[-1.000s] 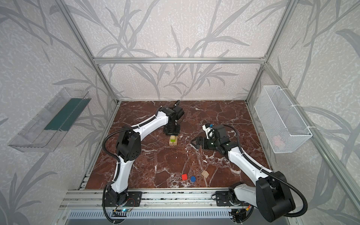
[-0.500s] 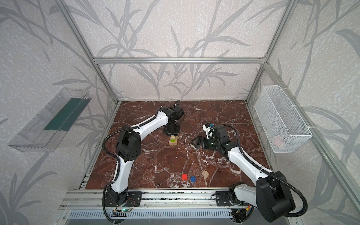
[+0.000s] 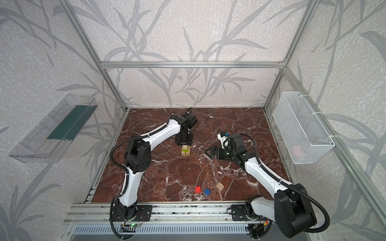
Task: Build the wood block tower
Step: 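Open the left gripper and move it toward the red cube, then lower the left gripper and grasp the red cube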
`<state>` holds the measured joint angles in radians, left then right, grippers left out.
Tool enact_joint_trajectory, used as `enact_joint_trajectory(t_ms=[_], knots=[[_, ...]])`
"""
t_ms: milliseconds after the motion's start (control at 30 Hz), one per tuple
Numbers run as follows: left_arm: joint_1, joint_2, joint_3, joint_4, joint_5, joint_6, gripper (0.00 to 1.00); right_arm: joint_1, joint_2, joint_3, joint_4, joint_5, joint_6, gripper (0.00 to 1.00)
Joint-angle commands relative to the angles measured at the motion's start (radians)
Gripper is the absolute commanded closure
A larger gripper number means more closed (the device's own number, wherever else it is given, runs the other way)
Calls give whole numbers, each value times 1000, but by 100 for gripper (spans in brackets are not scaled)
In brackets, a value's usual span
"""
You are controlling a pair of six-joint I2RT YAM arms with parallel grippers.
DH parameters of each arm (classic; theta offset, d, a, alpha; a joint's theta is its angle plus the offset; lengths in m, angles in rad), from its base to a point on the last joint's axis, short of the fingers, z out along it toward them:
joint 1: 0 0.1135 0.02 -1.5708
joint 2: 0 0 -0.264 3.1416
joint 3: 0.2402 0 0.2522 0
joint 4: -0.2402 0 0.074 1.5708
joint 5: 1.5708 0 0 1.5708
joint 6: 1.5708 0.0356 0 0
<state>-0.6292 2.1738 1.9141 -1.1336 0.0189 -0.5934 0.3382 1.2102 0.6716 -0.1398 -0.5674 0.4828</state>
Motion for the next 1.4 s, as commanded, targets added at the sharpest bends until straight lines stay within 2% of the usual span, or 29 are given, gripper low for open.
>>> enact_joint_trajectory(t_ms=[0,300,433,567,767,967,1133,1367], knots=[[-12,-100,-14,-43,-37,-30,50,-5,-21,32,-58,-2,-27,0],[-136,-334,-224,0,-56,-200,45,-8,-38,49,-269,11,-83,0],[-231,-415,-346,11,-64,-305,44,-7,-45,50,-384,-8,-113,0],[-334,-469,-476,79,-11,-427,43,-8,-77,-10,-402,-30,-103,0],[-476,-476,-569,168,19,-600,41,-10,-148,-74,-425,-48,-114,0],[-560,-407,-593,261,29,-722,41,-13,-220,-114,-409,-65,-93,1],[-586,-361,-618,328,73,-771,39,-20,-262,-127,-411,-31,-72,1],[-590,-317,-618,305,69,-782,38,-53,-257,-141,-384,-57,-54,1]])
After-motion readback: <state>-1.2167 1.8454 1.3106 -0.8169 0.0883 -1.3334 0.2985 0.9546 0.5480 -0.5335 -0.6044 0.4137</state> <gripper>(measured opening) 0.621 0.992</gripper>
